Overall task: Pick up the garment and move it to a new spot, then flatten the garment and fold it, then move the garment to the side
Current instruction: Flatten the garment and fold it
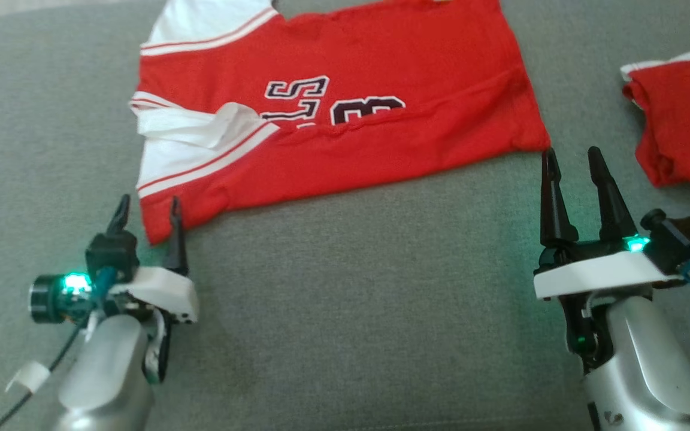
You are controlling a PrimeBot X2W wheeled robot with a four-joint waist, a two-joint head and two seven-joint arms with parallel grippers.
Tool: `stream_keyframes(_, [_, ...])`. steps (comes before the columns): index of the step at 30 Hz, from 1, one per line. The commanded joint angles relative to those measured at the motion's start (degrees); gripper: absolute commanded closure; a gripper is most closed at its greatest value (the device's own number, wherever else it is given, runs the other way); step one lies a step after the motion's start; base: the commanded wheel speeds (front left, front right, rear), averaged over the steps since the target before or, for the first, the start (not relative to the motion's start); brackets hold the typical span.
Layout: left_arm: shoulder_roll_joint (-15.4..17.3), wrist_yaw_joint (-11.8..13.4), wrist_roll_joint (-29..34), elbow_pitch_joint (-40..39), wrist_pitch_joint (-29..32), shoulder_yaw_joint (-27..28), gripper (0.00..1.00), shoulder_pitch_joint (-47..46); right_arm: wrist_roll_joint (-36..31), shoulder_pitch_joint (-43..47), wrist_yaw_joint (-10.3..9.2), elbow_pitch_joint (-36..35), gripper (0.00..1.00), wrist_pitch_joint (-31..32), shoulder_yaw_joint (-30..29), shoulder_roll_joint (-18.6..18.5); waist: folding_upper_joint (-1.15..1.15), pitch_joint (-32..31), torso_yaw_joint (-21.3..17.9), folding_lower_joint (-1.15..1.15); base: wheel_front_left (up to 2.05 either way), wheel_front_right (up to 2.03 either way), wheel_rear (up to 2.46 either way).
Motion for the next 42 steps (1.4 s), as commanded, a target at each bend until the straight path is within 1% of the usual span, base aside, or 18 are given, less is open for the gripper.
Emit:
stream_keyframes(1, [2.3,-0.4,-0.4,0.4,0.8,2.3,0.00,-2.6,-0.1,-2.0,-0.05,-2.4,0.00,-0.5,1.3,0.5,0.00,1.4,-1.1,-0.01,0.00,0.00,0.00])
stream_keyframes(5, [3.0,-0.4,-1.2,4.9,1.5,3.2,0.00,-4.9,0.1,-2.3,-0.05,-2.9,0.00,-0.5,1.9,0.5,0.00,2.9,-2.2,-0.01,0.00,0.00,0.00])
stream_keyframes(8, [3.2,-0.4,-1.5,6.8,1.8,3.4,0.00,-5.6,0.0,-2.3,-0.05,-3.3,0.00,-0.5,2.3,0.5,0.00,3.5,-2.8,-0.01,0.00,0.00,0.00])
stream_keyframes(12, [3.1,-1.9,-1.9,10.7,4.2,2.5,0.00,-6.6,-0.4,-2.0,-0.05,-4.1,0.00,-0.5,2.8,0.5,0.00,4.1,-3.6,-0.01,0.00,0.00,0.00])
stream_keyframes(13, [3.0,-2.4,-2.1,11.5,5.1,2.2,0.26,-6.7,-0.4,-1.8,-0.05,-4.2,0.00,-0.5,2.6,0.5,0.00,4.1,-3.7,-0.01,0.00,0.00,0.00])
stream_keyframes(14, [3.0,-2.9,-2.2,12.1,5.6,2.0,0.61,-6.9,-0.3,-1.7,-0.05,-4.4,0.00,-0.5,2.6,0.5,0.00,4.0,-3.9,-0.01,0.00,0.00,0.00])
stream_keyframes(15, [2.9,-3.1,-2.5,12.5,5.6,2.2,1.00,-7.0,-0.3,-1.6,-0.05,-4.5,0.00,-0.5,2.5,0.5,0.00,4.0,-4.0,-0.01,0.00,0.00,0.00])
stream_keyframes(17, [2.9,-3.0,-2.7,12.7,4.5,2.3,1.00,-7.4,-0.2,-1.5,-0.05,-4.4,0.00,-0.5,2.3,0.5,0.00,3.6,-4.0,-0.01,0.00,0.00,0.00])
stream_keyframes(19, [2.8,-2.8,-2.5,12.4,2.0,2.3,1.00,-7.8,-0.2,-1.4,-0.05,-4.1,0.00,-0.5,2.0,0.5,0.00,3.0,-3.7,-0.01,0.00,0.00,0.00])
stream_keyframes(23, [2.2,-2.4,-1.7,9.5,-3.2,2.1,1.00,-8.3,-1.0,-1.6,-0.05,-2.3,0.00,-0.5,1.6,0.5,0.00,1.5,-2.6,-0.01,0.00,0.00,0.00])
stream_keyframes(27, [1.4,-2.5,-0.4,4.4,-4.7,1.4,1.00,-8.3,-3.6,-3.2,-0.05,0.3,0.00,2.0,-0.6,0.5,0.00,0.4,-0.8,-0.01,0.00,0.00,0.00])
stream_keyframes(30, [1.1,-2.7,0.7,0.3,-5.0,0.9,1.00,-7.7,-5.3,-5.6,-0.05,2.8,0.00,5.2,-2.2,0.5,0.00,0.2,0.4,-0.01,0.00,0.00,0.00])
stream_keyframes(37, [0.8,-3.6,2.9,-6.5,-5.0,-1.1,1.00,-6.2,-10.6,-13.7,-0.05,13.5,0.00,14.4,-8.8,0.5,0.00,1.1,3.0,-0.01,0.00,0.00,0.00])
stream_keyframes(42, [0.4,-4.0,3.4,-8.5,-5.0,-2.1,1.00,-6.2,-16.8,-18.7,-0.05,21.9,0.00,17.4,-13.5,0.5,0.00,2.4,4.4,-0.01,0.00,0.00,0.00])
